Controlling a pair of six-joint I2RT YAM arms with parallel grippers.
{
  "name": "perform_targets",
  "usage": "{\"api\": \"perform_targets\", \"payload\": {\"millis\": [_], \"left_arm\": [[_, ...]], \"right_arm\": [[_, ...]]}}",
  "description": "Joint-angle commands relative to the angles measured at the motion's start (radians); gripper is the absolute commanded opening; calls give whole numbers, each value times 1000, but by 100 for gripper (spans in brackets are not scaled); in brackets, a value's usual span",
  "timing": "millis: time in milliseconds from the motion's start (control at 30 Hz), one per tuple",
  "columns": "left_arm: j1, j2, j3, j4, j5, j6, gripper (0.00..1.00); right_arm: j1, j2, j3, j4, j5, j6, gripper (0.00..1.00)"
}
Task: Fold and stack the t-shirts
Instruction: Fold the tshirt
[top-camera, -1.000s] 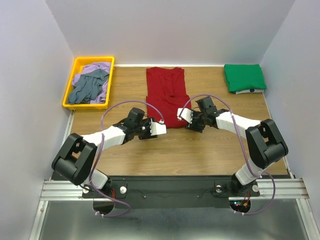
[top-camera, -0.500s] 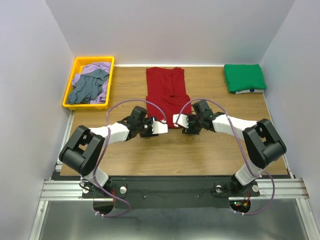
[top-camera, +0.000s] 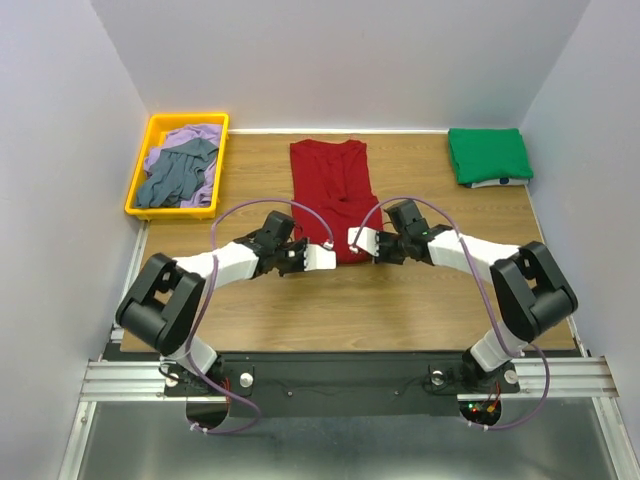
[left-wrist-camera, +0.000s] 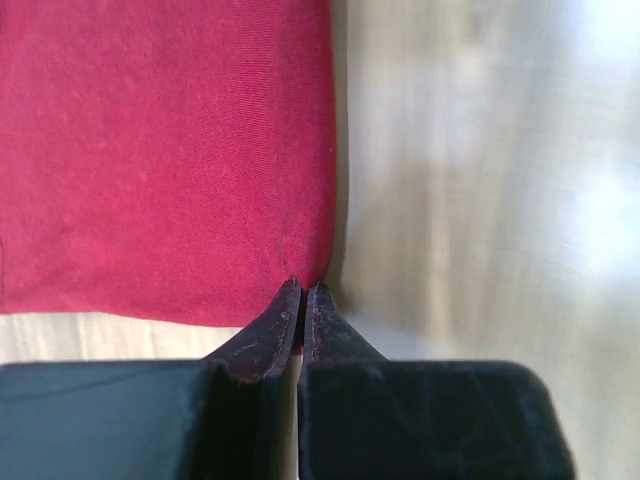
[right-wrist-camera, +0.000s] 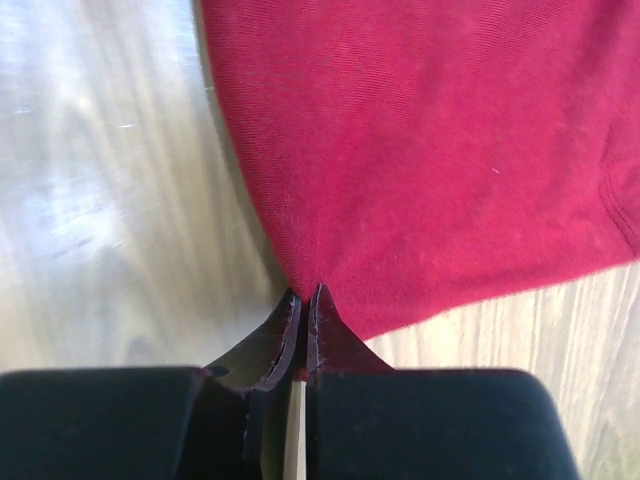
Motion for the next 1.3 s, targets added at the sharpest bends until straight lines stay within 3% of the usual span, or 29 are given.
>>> {"api": "perform_targets", "payload": {"millis": [0,233,467,600,700,867,933,1100,1267], "left_arm": [[-20,-125,32,-213,98,-13,0],[-79,-365,35,-525,303,59,0],[-89,-577,55,-786,453,108,0],[-87,-622,90,-873,467,116,0],[-80,-622,110,-823,429,59,0],[61,-484,222,-810,476,70,0],[143,-361,326,-853,507,120,0],[206,-122,530,-875,513,122,0],[276,154,642,-838,521,52,0]], "right_arm": [[7,-109,25,-126,-35,53,1],[25,-320,63,-470,-160,86,1],[126,-549,137,-779,-232,137,1],[165,-550,207,-815,-221,198,0],[165,-452,284,-796,-157,197,1],[133,-324,366,-753,-111,108,1],[106,-274,389,-737,-118,76,1],[-27,-143,431,-703,-160,-1,1],[-104,57,496,-664,-204,-68,1]]}}
